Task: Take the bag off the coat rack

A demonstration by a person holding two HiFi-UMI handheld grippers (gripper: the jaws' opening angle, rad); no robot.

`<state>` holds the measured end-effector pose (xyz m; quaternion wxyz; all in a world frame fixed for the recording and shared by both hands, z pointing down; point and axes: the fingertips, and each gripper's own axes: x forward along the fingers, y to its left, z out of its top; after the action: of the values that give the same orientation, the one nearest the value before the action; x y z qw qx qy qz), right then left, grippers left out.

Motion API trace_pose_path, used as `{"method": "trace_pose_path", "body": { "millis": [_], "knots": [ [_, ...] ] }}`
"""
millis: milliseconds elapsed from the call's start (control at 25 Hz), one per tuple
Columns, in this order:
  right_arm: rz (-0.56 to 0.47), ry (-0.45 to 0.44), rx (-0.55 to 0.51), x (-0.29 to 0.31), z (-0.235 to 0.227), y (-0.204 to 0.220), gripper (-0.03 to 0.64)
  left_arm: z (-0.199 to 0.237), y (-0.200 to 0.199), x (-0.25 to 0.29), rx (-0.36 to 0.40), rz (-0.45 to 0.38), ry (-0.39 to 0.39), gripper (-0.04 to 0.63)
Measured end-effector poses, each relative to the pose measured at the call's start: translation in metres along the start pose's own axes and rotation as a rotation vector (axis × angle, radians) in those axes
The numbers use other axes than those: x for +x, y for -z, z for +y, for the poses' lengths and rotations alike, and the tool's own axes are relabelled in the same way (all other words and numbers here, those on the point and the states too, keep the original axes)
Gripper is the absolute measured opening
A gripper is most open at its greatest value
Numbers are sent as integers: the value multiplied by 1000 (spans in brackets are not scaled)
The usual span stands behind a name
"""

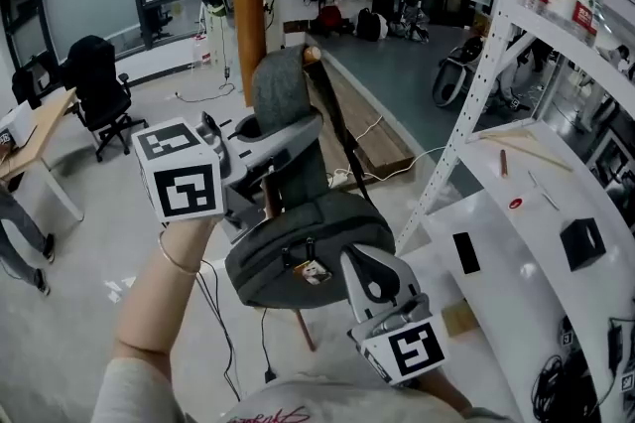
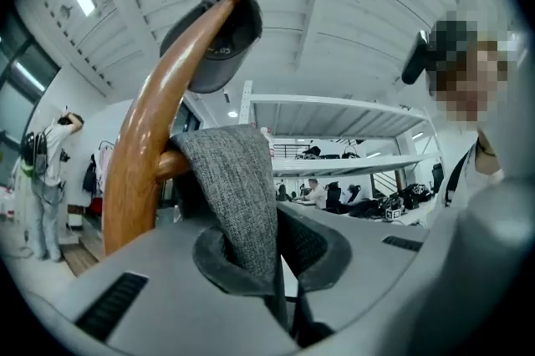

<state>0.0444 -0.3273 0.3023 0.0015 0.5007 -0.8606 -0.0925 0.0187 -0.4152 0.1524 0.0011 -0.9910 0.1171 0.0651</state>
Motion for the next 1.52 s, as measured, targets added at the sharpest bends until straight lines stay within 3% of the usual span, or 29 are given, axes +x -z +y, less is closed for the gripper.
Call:
{"method": "trace_pose_path", "body": {
  "millis": [280, 640, 1120, 1520],
  "knots": [
    [-8, 31, 14, -9, -11, -1, 20, -18, -24, 20, 172, 37, 19, 34],
    [-84, 129, 6, -38, -42, -20, 20, -48, -36, 55, 248, 48, 80, 34],
    [-100, 168, 20, -79, -69, -21, 20, -90, 25, 89, 194, 49, 106, 34],
    [-88, 111, 35, -84, -73, -5, 20, -115, 98, 68, 109, 35, -37, 34]
  ]
}}
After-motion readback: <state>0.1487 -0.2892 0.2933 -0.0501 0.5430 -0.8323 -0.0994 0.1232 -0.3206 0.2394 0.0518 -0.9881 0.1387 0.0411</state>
